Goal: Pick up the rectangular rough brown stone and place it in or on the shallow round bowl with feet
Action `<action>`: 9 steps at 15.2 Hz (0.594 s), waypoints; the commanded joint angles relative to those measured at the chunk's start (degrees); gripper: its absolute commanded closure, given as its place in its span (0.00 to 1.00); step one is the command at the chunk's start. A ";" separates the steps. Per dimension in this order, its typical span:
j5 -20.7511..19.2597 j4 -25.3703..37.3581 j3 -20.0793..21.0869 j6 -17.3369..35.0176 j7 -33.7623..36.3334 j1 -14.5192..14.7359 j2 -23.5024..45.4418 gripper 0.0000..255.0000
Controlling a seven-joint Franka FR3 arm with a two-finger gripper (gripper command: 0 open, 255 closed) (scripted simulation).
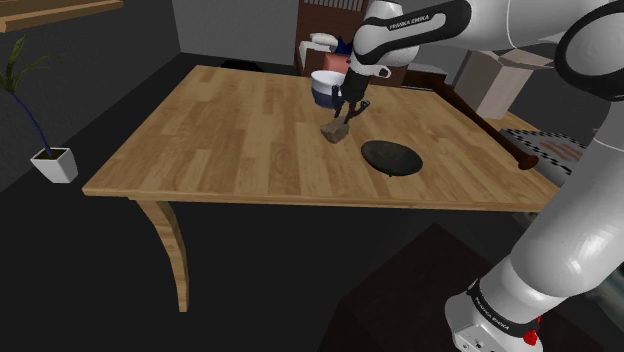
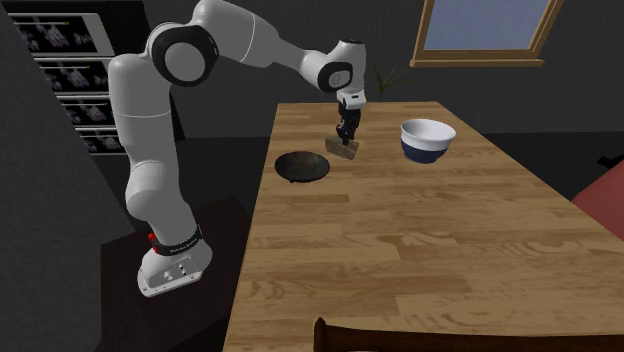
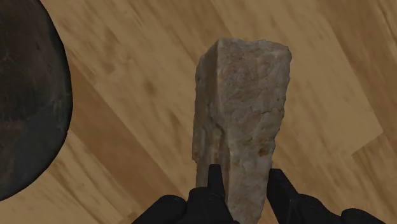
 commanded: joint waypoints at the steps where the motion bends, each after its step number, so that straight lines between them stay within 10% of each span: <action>1: -0.12 -0.53 -0.18 -4.19 -0.06 -0.14 0.57 1.00; 9: -0.12 0.31 -0.10 -5.64 0.21 -0.07 -0.05 1.00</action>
